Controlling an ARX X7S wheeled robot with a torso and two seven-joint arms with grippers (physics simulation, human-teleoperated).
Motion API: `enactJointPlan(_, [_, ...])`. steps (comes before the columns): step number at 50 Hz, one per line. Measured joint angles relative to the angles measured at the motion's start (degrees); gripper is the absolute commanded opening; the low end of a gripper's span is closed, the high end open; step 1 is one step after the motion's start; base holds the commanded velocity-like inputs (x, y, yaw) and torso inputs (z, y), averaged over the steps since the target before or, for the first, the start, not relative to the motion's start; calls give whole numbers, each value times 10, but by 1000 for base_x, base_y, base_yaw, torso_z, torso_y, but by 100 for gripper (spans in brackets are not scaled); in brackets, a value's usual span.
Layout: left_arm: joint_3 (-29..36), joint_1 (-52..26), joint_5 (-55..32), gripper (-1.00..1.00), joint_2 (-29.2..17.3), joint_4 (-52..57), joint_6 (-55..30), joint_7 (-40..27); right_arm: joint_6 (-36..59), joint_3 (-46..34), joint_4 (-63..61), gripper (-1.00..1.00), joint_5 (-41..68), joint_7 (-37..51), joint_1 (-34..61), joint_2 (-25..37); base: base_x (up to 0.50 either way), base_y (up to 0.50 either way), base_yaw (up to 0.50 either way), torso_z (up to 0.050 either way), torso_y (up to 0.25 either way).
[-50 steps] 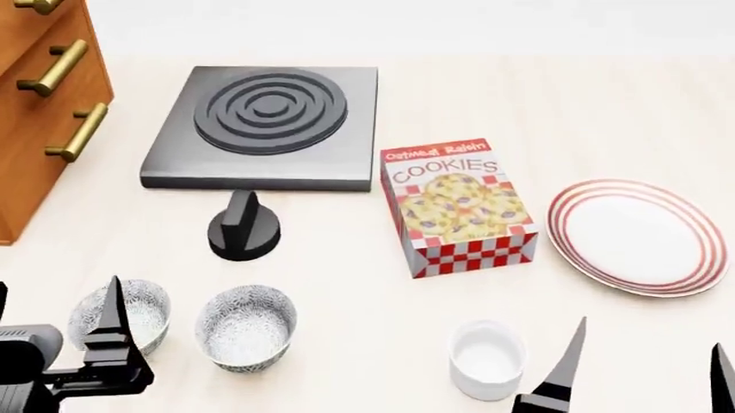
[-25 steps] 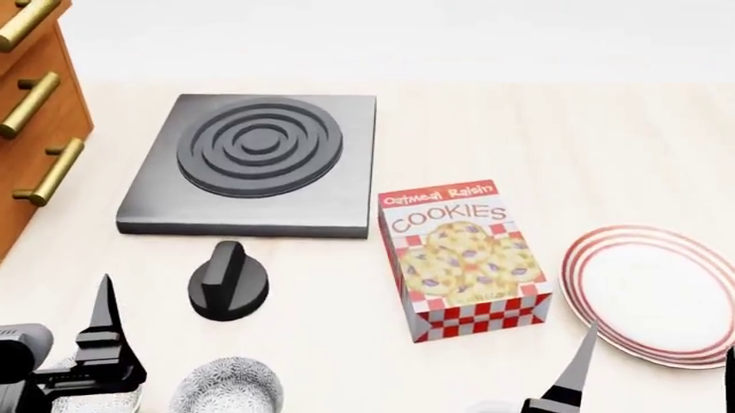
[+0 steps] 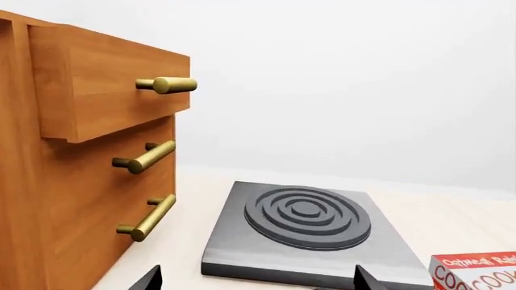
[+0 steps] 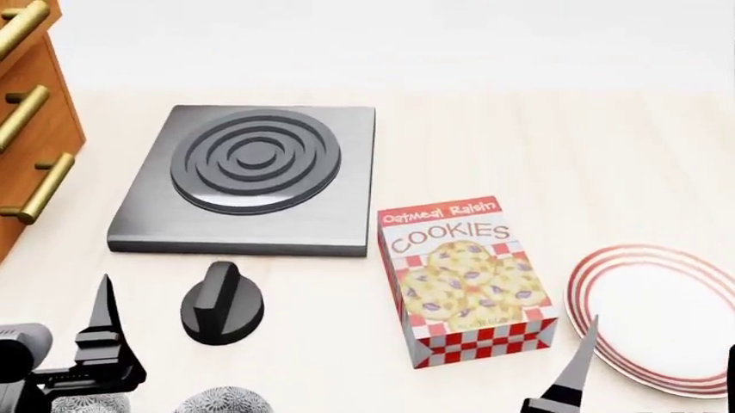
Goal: Pick the akita bowl from table center and place it on the plate.
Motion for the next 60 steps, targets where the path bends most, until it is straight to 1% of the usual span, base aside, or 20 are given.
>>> enactJointPlan(3, [0, 0, -1, 100, -1, 0, 0, -1, -2, 0, 0, 100, 1, 1, 0, 1, 0, 0, 0, 0, 0])
enactJointPlan(8, [0, -2, -5, 100, -2, -1, -1, -3, 23, -8, -2, 100, -5, 9, 13, 3, 0, 0, 0, 0, 0])
enactJointPlan(10, [-15, -4, -8, 100, -4, -13, 7, -9, 59, -25, 17, 100, 12, -13, 44, -2, 0, 0, 0, 0, 0])
enactJointPlan(14, [-37, -7, -12, 100, -8, -32, 19, -18, 182, -49, 59, 100, 51, -82, 148, -16, 0, 0, 0, 0, 0])
enactJointPlan(18, [-53, -9, -15, 100, -12, -44, 26, -24, 277, -65, 86, 100, 80, -128, 225, -25, 0, 0, 0, 0, 0])
enactJointPlan(22, [-65, -10, -18, 100, -14, -51, 32, -29, 342, -77, 105, 100, 100, -159, 278, -31, 0, 0, 0, 0, 0])
enactJointPlan(28, [-77, -9, -23, 100, -18, -57, 36, -35, 409, -89, 124, 100, 124, -187, 327, -38, 0, 0, 0, 0, 0])
enactJointPlan(35, [-85, -7, -26, 100, -21, -61, 42, -39, 471, -87, 134, 100, 148, -201, 360, -45, 0, 0, 0, 0, 0])
enactJointPlan(45, [-90, -5, -30, 100, -23, -67, 48, -42, 552, -50, 149, 100, 190, -202, 380, -62, 0, 0, 0, 0, 0])
enactJointPlan(60, [-87, -2, -35, 100, -24, -74, 53, -45, 594, -28, 192, 100, 230, -197, 387, -76, 0, 0, 0, 0, 0])
